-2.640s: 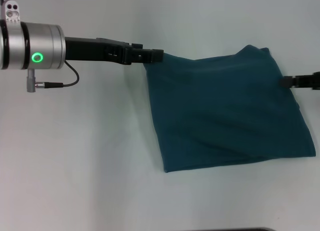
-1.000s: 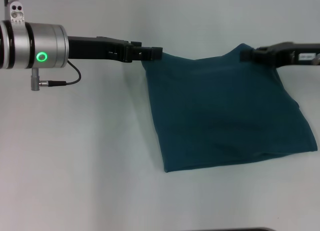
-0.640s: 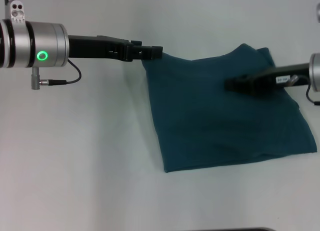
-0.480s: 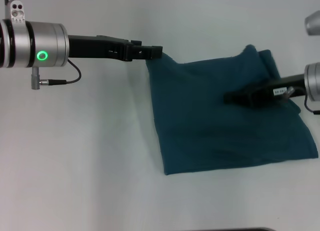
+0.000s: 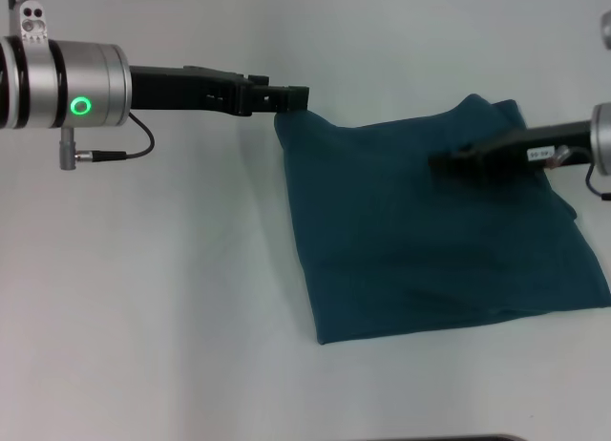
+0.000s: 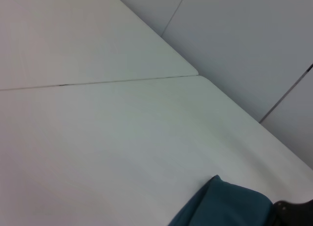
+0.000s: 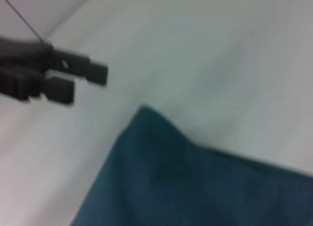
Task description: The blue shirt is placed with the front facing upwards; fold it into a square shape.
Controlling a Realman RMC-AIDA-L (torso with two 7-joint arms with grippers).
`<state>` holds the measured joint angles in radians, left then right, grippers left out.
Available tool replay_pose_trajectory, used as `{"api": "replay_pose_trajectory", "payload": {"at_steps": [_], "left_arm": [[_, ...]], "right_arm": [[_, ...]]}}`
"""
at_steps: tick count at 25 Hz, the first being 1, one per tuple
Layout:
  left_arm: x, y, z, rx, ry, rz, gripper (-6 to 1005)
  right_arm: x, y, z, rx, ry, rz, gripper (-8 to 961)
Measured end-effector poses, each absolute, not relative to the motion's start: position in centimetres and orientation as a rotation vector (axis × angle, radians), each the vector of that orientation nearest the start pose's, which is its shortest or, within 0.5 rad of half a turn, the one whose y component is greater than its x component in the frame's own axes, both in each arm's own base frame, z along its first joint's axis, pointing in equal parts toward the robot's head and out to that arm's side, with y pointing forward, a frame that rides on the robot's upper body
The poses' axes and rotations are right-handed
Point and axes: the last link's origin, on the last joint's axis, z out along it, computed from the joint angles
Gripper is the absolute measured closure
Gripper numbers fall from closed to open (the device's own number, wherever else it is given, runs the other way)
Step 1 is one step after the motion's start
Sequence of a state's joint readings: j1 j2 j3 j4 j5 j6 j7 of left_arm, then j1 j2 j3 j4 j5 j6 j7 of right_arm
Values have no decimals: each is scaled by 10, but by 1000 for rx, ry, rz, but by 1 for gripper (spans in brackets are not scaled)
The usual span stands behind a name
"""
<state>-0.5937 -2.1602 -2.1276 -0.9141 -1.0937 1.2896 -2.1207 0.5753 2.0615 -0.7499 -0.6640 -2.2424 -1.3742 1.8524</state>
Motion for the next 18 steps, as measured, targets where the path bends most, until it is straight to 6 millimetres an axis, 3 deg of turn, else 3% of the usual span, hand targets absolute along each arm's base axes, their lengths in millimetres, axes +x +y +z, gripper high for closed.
{"api": "replay_pose_trajectory", "payload": {"at_steps": [4,10,14,18], "left_arm": [[-196,374,-31,-2607,-1159,-507,265],[-197,373,-32,-2606,-1165,-506,265],[-197,373,-33,-2609,-1169,-505,266],[-198,373,-33,-2606,-1169,-505,266]], "right_arm": [[284,340,3,-2630,1158,417,933],[293,312,16,-2731,1166,438,932],[309,299,16,-2716,1228,386,933],[315,300,9,-2684,1250,347,933]]}}
